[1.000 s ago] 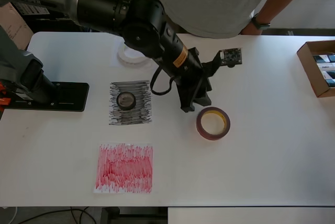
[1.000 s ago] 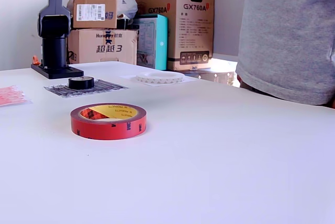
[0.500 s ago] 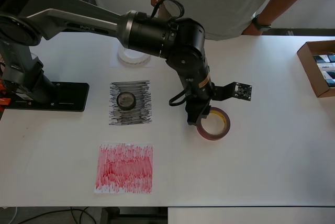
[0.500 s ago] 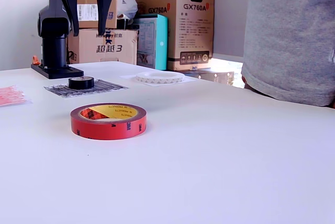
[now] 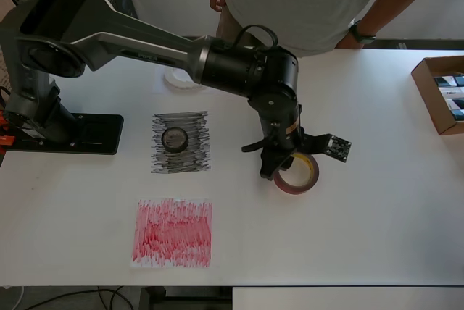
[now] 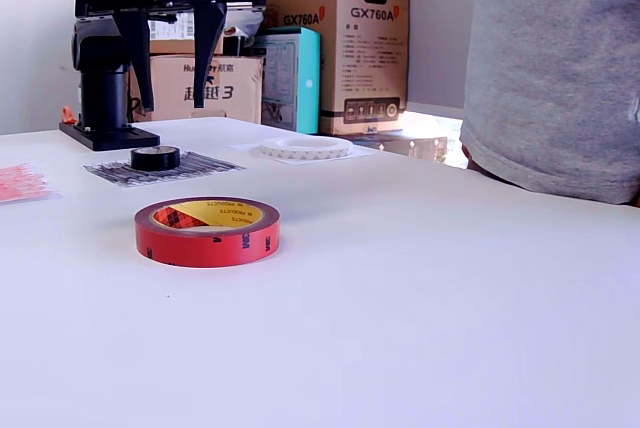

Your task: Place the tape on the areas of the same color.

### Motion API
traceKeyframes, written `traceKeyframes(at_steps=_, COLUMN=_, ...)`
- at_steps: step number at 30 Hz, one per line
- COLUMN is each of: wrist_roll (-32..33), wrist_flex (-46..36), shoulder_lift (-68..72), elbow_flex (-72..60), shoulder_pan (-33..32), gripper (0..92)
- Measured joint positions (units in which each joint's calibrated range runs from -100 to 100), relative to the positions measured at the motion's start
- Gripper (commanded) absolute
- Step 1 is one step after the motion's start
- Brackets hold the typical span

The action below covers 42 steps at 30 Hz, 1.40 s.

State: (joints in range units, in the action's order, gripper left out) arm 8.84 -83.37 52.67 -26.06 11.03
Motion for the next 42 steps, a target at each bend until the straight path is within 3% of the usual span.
traceKeyframes(at_steps=30, wrist_roll=0.41, wrist_flex=-0.04, shoulder_lift=8.88, elbow_flex=-2.07, shoulder_pan=2.07, gripper=45.8)
traceKeyframes(at_steps=37, wrist_roll=0.41, wrist_flex=-0.04, shoulder_lift=9.07, elbow_flex=-2.07, shoulder_pan=2.07, gripper=62.9)
traceKeyframes(at_steps=42, wrist_roll=0.41, wrist_flex=0.03, shoulder_lift=9.07, elbow_flex=-2.07, shoulder_pan=2.07, gripper=64.1)
